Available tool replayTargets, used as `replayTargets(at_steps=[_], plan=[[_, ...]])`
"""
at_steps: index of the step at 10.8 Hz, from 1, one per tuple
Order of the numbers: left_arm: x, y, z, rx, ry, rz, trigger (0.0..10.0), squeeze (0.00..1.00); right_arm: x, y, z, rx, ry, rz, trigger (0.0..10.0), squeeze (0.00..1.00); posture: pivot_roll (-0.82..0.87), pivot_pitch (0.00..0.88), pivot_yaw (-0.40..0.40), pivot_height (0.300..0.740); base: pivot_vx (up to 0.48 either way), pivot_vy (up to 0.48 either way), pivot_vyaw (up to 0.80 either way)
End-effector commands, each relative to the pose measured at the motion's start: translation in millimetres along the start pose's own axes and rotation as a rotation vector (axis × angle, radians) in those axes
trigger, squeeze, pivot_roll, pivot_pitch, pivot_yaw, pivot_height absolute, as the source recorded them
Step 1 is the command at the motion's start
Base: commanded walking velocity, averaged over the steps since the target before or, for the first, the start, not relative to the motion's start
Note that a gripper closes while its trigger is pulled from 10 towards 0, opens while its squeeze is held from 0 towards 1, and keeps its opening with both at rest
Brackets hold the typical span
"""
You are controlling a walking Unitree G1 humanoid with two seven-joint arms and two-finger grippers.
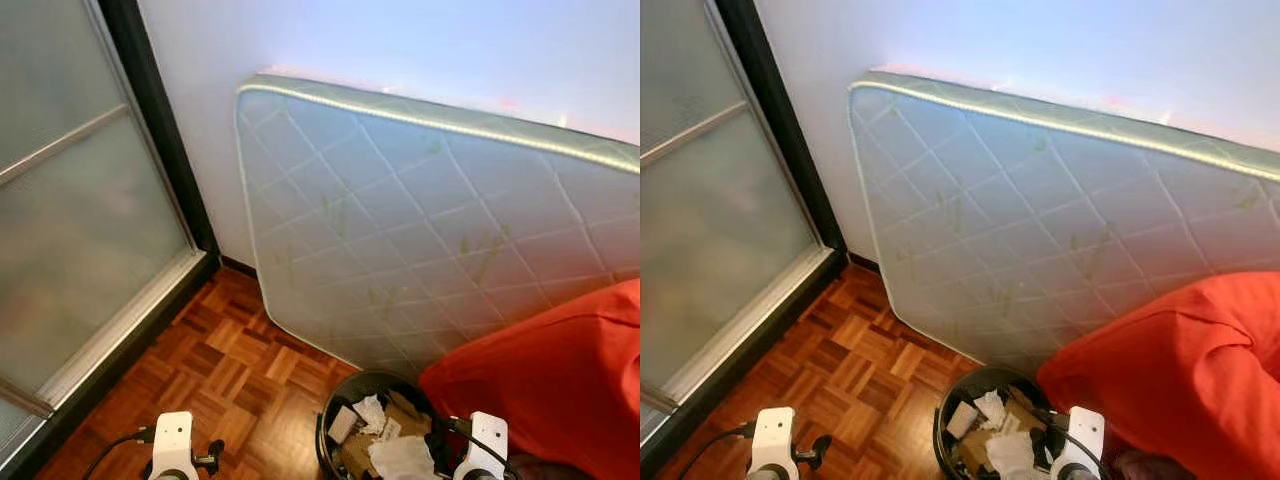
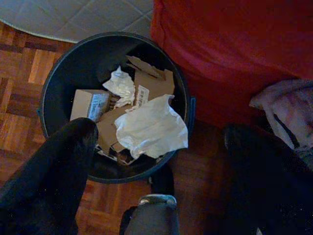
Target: Clean up the room
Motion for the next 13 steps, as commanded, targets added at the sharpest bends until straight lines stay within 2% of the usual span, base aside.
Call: replayTargets(at_steps=[1, 13], plan=[[-0.2, 1.1, -3.4, 0.006, -0.014, -0.003, 10.0, 0.0, 1.6, 0.8, -5.0, 0.019, 0.003, 0.006, 10.0, 0.0, 0.17, 0.124, -0.003, 0.74, 0.0, 0.0, 0.0], [-5.6, 1.0, -4.8, 0.01, -0.024, -0.025, 10.0, 0.0, 0.0, 1.8, -9.4, 0.032, -0.004, 0.003, 10.0, 0.0, 0.17, 0.119, -0.003, 0.74, -0.023, 0.0, 0.0]])
Point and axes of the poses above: a point about 5 cm out from each wrist's last joint towards the gripper, its own y axis pointing back from the gripper into the wrist, its own z axis along the axis of the wrist's last joint, x = y × z, the point moved 4 cm from there along -y, pointing out of the wrist towards the gripper, and after that the axes turned 7 degrees about y, right-handed, at the moved point
